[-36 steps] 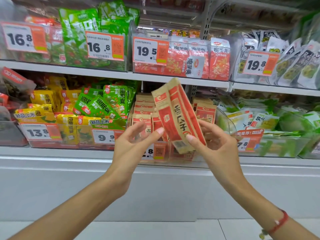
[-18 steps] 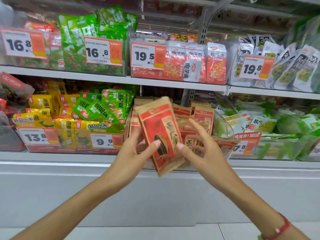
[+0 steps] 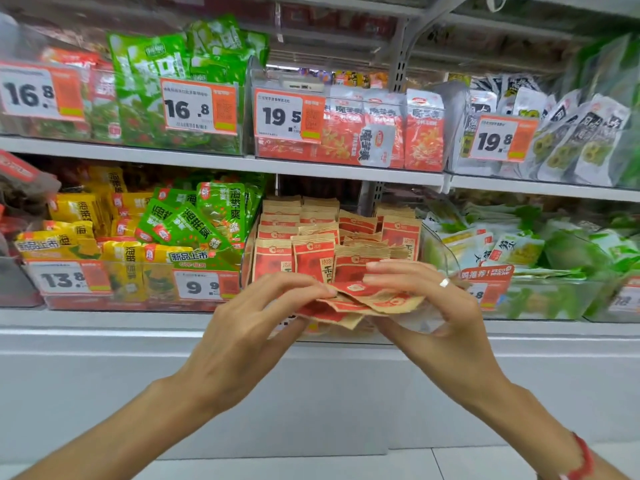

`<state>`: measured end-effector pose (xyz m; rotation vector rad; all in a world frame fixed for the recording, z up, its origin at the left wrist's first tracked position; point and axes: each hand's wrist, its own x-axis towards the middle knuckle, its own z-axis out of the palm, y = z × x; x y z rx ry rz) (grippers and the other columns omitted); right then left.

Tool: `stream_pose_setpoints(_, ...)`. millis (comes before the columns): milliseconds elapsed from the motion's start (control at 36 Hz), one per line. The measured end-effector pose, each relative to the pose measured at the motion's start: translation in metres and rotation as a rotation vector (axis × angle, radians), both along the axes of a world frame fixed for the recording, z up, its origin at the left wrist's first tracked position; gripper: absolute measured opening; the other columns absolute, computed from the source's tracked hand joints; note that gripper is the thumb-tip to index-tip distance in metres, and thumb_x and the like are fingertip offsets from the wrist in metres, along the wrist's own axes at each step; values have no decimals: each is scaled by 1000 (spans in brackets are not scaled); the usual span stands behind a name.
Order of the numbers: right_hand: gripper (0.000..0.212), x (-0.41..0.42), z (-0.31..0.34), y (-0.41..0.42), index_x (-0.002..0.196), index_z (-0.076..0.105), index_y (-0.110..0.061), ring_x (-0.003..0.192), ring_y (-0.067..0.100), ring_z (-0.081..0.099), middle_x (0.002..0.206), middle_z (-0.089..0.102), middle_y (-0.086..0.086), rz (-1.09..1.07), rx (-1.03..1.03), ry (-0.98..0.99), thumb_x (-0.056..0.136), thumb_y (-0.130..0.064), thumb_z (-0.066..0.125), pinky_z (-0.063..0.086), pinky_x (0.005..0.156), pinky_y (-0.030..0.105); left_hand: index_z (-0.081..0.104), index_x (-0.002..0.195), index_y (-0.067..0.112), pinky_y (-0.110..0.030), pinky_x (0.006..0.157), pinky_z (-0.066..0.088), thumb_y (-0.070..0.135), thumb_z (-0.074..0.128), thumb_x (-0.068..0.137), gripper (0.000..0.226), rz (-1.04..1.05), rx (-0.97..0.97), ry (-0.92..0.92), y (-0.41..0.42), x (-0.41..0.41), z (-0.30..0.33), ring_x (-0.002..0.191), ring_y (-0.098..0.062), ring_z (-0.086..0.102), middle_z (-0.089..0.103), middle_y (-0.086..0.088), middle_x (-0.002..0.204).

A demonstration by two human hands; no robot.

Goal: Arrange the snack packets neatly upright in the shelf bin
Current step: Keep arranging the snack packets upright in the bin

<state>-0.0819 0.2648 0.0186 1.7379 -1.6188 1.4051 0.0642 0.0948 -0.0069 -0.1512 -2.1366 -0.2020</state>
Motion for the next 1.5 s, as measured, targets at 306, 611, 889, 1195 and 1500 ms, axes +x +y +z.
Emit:
stream_pose_setpoints(306, 14, 15, 29, 18, 89, 69, -30, 80, 4, 66, 87, 70, -19, -10, -96, -199, 80, -23, 77, 51, 69, 13, 38, 140, 34, -7, 97, 37, 45, 44, 96, 45, 37, 141, -21, 16, -16, 19, 122, 7, 47, 49, 23, 131)
stream_pose_setpoints(611, 19, -71, 79, 43, 87, 60, -34, 73, -6, 61, 81, 67, -28, -288, -270, -82, 78, -20, 69, 50, 75, 12, 34, 147, 26, -24, 112, 22, 56, 27, 96, 60, 308, -114, -339, 9, -110, 33, 137, -9, 37, 41, 8, 149)
stream_pose_setpoints(889, 10, -140, 75, 14, 89, 71, -14, 82, 2, 65, 85, 69, -14, -145, 186, 70, 81, -8, 74, 48, 79, 15, 53, 119, 26, -19, 58, 55, 60, 32, 93, 48, 349, -138, -254, -29, -139, 2, 95, -6, 62, 63, 11, 108)
stream_pose_setpoints(1195, 11, -192, 54, -2, 81, 68, -40, 89, -5, 59, 86, 64, -26, -405, 817, 156, 82, -31, 74, 46, 84, 26, 64, 106, 23, -12, 55, 44, 68, 38, 88, 55, 367, -170, -268, -29, -147, 12, 79, -6, 63, 67, 10, 95)
stream_pose_setpoints(1500, 18, -181, 39, -46, 101, 76, -26, 89, 11, 66, 97, 75, -6, -367, 1031, 199, 85, -29, 71, 53, 82, 36, 57, 119, 26, -9, 41, 42, 64, 34, 88, 54, 294, -169, -359, -30, -145, 13, 83, -1, 62, 65, 15, 100)
